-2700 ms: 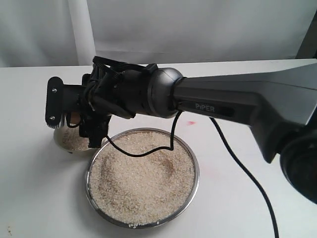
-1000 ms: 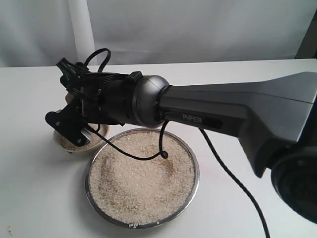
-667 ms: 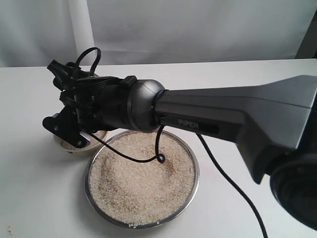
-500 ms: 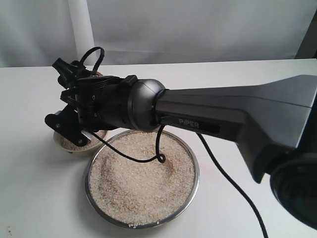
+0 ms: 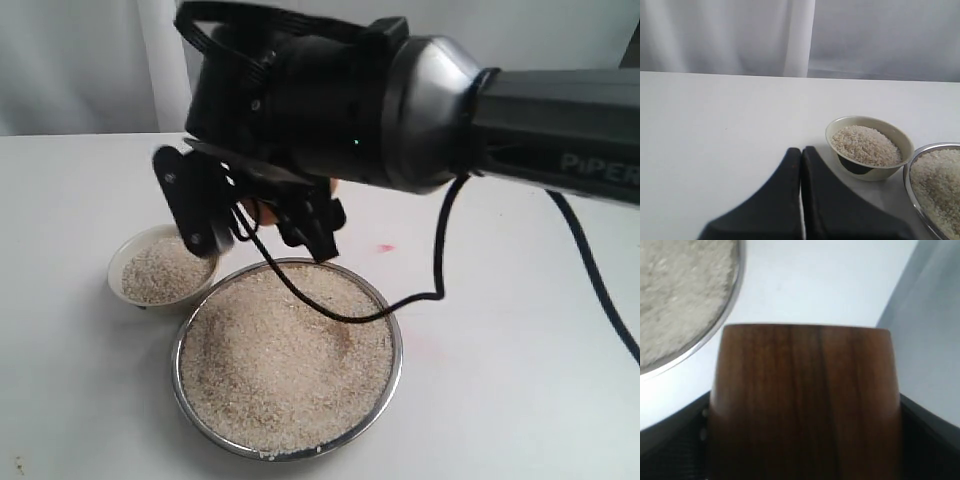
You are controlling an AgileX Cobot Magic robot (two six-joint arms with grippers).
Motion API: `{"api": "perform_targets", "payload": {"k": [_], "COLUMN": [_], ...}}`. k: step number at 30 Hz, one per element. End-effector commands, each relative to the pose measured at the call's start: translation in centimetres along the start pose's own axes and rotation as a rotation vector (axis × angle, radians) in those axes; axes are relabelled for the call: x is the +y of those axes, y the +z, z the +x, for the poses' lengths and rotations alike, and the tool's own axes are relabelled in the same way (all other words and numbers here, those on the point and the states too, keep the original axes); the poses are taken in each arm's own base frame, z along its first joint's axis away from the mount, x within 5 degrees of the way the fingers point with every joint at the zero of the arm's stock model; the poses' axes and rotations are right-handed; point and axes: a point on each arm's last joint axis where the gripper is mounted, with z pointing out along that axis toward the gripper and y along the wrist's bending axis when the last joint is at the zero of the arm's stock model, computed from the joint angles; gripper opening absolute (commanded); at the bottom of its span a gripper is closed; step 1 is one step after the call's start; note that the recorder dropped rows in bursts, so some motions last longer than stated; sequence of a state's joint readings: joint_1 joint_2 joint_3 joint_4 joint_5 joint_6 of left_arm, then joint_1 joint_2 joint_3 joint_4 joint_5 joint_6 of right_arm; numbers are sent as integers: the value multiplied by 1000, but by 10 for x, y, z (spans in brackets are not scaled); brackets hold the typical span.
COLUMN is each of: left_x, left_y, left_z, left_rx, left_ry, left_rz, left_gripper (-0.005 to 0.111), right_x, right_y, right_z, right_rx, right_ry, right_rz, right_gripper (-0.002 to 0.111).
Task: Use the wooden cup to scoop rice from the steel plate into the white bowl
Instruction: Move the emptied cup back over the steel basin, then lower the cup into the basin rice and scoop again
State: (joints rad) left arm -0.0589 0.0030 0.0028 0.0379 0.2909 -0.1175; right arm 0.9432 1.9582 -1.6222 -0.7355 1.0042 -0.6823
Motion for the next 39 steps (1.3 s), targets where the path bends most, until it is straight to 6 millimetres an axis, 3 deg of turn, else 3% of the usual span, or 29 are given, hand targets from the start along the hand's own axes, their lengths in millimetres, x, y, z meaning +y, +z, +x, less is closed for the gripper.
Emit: {"api": "perform_targets", "payload": {"k": [1,6,13,27,39], "left_x": [0,0,0,0,0], "left_y": [0,0,0,0,0], "left_z": [-2,-2,-2,-2,-2], "left_rx": [-11,-11,-11,-11,-11], "left_ry": [-8,-8,-10,-8,-10], "left_rz": [7,7,7,7,7], "left_gripper": [0,0,0,0,0], "right_x": [30,50,60,63,76], "right_y": [27,55,75,80,94], "right_z": [21,9,0,-3,-20], "right_rx": [93,61,77,71,-25], "right_ry": [-87,-171,-226,-243,-226], "right_rz": [-82,-90,-110,-121,-158], "right_gripper": [0,0,0,0,0]}}
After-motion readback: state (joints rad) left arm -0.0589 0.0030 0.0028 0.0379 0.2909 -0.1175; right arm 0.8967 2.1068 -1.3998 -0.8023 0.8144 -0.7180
